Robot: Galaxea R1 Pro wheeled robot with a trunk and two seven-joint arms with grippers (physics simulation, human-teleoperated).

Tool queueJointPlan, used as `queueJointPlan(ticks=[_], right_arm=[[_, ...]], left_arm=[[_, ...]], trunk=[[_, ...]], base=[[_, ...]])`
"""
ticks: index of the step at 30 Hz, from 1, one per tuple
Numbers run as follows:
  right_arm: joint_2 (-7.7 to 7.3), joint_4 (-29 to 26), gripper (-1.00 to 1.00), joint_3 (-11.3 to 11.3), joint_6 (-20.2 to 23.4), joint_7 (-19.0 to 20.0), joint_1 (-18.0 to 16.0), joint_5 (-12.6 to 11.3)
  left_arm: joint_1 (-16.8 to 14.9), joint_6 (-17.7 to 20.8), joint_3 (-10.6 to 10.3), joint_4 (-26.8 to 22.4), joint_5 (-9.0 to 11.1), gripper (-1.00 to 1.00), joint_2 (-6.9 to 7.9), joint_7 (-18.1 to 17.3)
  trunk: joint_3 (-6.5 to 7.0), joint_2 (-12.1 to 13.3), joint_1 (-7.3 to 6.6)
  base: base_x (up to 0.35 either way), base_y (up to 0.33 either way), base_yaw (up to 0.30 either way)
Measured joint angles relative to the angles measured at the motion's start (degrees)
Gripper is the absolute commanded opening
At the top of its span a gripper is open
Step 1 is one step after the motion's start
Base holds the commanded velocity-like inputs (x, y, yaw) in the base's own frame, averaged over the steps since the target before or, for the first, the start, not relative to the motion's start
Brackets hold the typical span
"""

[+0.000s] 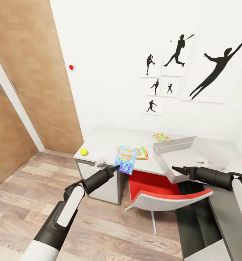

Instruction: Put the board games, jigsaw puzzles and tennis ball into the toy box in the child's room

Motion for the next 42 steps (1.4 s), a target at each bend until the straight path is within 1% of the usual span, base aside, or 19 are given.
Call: queueJointPlan(ticks=[12, 18, 28, 31, 42], right_arm=[[0.01, 0.00, 1.00, -0.14, 0.00, 0.12, 0.04, -0.01], [0.00, 0.00, 1.00, -0.15, 0.00, 0.13, 0.01, -0.01], [-0.01, -0.01, 1.00, -0.15, 0.00, 0.14, -0.01, 0.00], [-0.08, -0.01, 1.00, -0.15, 0.01, 0.15, -0.01, 0.00], [-1.05, -0.01, 1.00, -0.23, 0.00, 0.15, -0.01, 0.00]], left_arm=[[0.05, -0.09, -0.02, -0.07, 0.15, -1.00, 0.04, -0.02], [0.05, -0.11, -0.09, -0.06, 0.00, -1.00, 0.00, 0.07], [0.05, -0.12, -0.32, -0.07, -0.21, -1.00, -0.04, 0.23], [0.03, -0.10, -0.38, -0.08, -0.07, -1.00, -0.04, 0.22], [0.01, -0.09, -0.44, -0.07, -0.05, -1.00, -0.04, 0.22]], trunk=[[0.00, 0.00, 0.00], [0.00, 0.01, 0.00], [0.00, 0.01, 0.02], [0.00, 0.01, 0.02], [0.00, 0.01, 0.02]], base=[[0.247, 0.170, -0.029], [0.227, 0.155, -0.116], [0.054, 0.037, -0.241], [0.010, 0.007, -0.130], [0.003, 0.002, -0.093]])
